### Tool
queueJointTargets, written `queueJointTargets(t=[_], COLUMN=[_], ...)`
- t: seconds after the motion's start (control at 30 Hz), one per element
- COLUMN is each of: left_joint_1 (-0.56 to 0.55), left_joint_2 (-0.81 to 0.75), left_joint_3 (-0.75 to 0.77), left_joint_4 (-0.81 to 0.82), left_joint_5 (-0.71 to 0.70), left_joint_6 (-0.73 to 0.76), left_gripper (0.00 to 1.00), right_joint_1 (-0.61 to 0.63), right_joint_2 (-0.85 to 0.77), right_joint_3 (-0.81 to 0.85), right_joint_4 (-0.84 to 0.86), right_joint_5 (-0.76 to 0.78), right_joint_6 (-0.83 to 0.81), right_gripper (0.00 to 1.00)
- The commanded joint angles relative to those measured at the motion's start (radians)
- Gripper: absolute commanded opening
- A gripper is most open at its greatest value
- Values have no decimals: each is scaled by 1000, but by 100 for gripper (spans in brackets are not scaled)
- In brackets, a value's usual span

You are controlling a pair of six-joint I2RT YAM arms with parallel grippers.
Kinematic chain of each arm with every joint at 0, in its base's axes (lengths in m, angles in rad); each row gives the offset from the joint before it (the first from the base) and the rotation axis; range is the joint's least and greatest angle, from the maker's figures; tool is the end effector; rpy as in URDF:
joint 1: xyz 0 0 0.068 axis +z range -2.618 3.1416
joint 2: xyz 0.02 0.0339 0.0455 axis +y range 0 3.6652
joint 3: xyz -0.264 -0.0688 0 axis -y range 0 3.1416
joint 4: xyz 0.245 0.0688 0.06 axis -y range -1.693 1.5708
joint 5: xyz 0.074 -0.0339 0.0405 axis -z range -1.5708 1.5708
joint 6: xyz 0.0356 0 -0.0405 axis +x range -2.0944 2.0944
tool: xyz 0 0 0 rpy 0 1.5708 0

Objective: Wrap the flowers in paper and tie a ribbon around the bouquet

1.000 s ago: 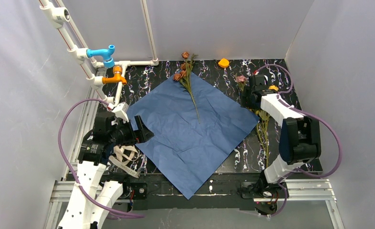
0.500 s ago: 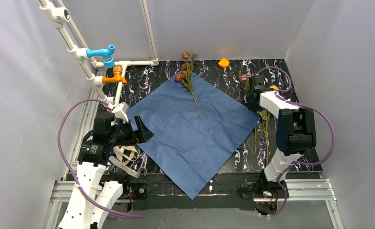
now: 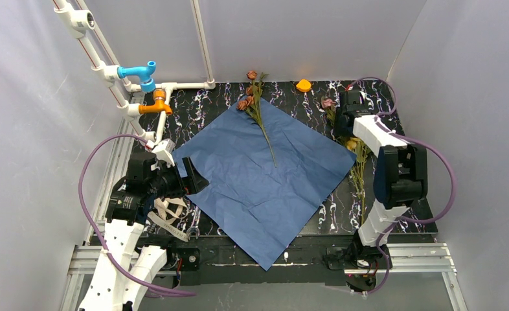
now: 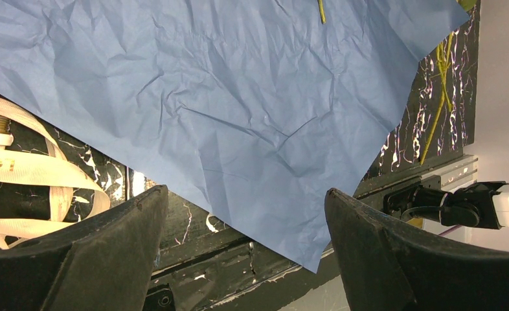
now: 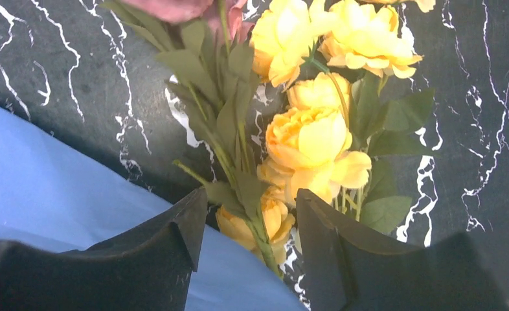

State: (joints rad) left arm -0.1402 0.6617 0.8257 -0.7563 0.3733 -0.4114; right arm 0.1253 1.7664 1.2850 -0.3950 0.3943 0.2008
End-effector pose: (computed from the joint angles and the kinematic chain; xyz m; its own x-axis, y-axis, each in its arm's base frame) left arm 0.1294 -0.0314 0.3151 -0.6785 -0.2803 -0.6790 0.1728 0.8375 -0.5184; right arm 0.3833 0.0345 0.2301 -0.7215 0.0947 -0.6859 0.2780 0.9469 -0.1616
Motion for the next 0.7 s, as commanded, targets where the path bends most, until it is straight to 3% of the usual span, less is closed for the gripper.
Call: queueJointTargets(t=[0.0, 0.1, 0.33, 0.47, 0.67], left_joint_1=[5, 5, 5, 5, 5], left_joint_2=[-1, 2, 6, 6, 3], left_joint_3=[-5, -4, -4, -4, -3], left_joint_4=[-5, -4, -3, -2, -1], left_joint_5=[-2, -1, 2, 3, 2], left_joint_6=[8, 8, 10, 11, 11], left_gripper=[89, 89, 89, 89, 89], right_joint_1=[-7, -6, -7, -7, -7], right_joint_2=[73, 104, 132, 136, 68], right_joint_3=[69, 89, 112, 167, 283], right_joint_4=[4, -5, 4, -34, -76], right_joint_5=[37, 16, 12, 25, 31], right_joint_6=[-13, -14, -20, -27, -62], right_gripper=[61, 57, 37, 18, 11])
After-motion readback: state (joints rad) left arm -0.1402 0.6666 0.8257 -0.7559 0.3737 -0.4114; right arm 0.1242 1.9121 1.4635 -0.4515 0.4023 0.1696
